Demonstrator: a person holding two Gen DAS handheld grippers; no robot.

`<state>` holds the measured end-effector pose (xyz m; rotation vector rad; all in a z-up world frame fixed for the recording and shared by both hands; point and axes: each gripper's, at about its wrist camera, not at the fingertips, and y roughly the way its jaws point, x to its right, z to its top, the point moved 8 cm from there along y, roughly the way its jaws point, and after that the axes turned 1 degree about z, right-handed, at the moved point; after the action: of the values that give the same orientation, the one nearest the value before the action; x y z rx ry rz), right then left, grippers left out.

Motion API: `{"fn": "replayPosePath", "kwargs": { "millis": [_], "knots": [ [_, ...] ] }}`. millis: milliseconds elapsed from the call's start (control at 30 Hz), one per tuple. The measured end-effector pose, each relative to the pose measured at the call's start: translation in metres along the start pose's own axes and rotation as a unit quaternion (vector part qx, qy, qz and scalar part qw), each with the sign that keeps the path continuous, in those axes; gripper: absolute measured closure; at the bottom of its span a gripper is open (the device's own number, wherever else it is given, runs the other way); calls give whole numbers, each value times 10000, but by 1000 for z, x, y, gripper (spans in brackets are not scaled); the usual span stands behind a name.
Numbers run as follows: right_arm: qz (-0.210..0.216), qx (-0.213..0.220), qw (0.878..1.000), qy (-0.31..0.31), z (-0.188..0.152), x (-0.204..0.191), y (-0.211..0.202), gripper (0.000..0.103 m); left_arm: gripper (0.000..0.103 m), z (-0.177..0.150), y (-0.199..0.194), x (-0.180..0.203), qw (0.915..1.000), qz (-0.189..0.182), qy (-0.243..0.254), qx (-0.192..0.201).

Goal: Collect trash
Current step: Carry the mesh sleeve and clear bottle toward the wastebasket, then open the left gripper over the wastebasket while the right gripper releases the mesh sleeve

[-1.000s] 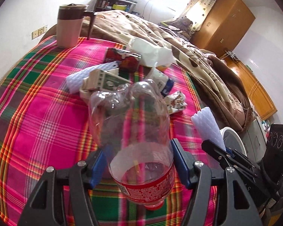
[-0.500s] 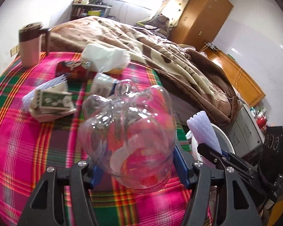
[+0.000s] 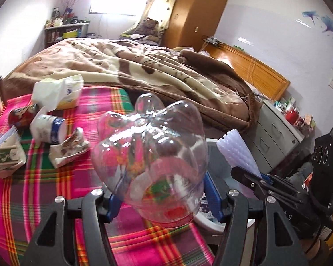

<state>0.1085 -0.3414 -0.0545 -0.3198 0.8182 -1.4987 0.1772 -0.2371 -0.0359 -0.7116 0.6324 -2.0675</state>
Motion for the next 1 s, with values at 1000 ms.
{"fn": "replayPosePath", "kwargs": {
  "millis": [1000],
  "knots": [
    [-1068,-870,9873,786,-45,119,28,66,20,-26,85,92,9945,-569,735,-476]
  ]
}}
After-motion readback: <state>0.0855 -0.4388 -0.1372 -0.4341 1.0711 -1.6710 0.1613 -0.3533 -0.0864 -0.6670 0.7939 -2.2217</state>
